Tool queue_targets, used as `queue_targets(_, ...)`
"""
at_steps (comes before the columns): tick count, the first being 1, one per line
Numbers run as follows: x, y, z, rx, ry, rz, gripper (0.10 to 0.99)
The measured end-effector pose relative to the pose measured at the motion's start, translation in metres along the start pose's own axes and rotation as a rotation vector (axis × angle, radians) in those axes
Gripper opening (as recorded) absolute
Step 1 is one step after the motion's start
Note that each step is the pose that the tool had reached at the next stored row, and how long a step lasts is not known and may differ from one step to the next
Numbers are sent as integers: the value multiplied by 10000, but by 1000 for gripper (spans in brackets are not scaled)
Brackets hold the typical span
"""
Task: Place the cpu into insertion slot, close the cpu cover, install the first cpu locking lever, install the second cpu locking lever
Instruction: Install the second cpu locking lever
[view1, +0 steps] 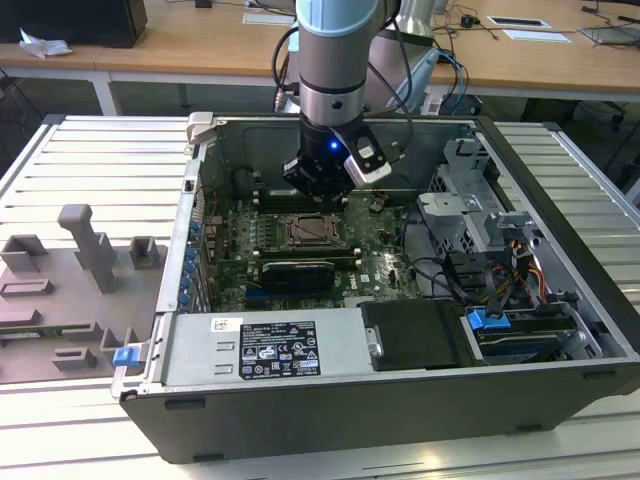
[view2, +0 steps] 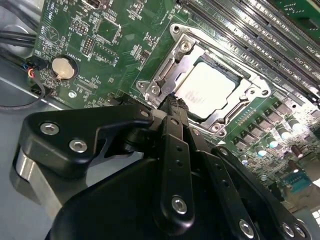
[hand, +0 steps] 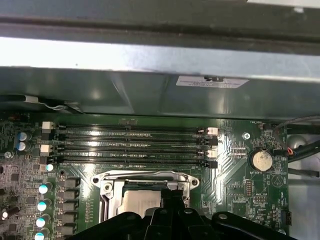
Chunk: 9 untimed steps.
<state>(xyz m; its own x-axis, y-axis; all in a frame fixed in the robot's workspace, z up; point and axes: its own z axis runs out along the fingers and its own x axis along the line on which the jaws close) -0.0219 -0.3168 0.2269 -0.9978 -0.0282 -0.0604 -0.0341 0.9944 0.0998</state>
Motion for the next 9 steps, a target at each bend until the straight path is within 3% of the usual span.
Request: queue_targets(9,3,-107,-11,0,0,0,106)
